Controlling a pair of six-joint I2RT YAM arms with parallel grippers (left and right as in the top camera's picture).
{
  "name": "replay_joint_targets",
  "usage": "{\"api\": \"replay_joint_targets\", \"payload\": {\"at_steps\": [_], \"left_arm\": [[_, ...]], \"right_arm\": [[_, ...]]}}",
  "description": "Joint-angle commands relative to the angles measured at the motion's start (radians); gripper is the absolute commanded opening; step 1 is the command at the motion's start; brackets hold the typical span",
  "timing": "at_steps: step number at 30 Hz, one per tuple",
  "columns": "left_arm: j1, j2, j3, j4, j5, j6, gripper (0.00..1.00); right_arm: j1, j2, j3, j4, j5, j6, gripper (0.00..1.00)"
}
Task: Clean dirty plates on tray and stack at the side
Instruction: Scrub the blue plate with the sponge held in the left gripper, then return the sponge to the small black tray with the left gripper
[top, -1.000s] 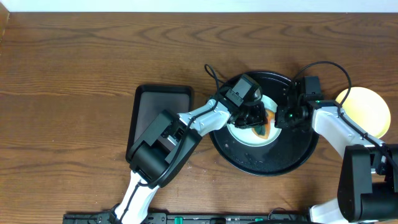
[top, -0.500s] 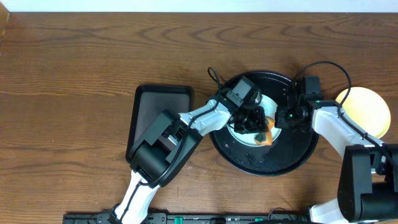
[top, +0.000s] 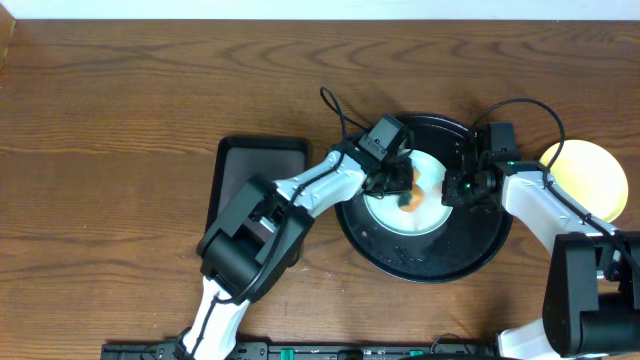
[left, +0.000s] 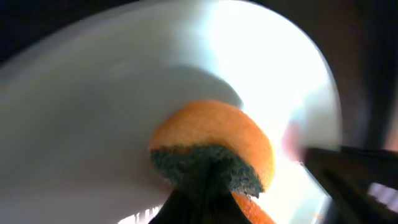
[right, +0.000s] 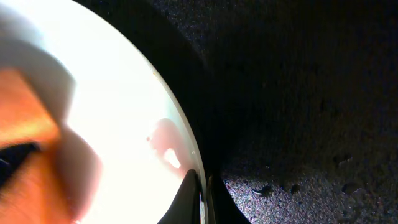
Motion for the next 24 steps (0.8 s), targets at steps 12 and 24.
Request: {"api": "replay_joint_targets", "payload": {"at_steps": [12, 24], "left_arm": [[0.059, -0.033, 0.081, -0.393, -0.555, 0.075, 0.07], [0.143, -0.318, 0.084, -0.689, -0.552, 0.119, 0.07]], "right_arm": [[0.011, 0.011, -0.026, -0.019, 0.014, 0.003, 0.01], [0.011, 0.011, -0.026, -0.019, 0.014, 0.003, 0.01]]}}
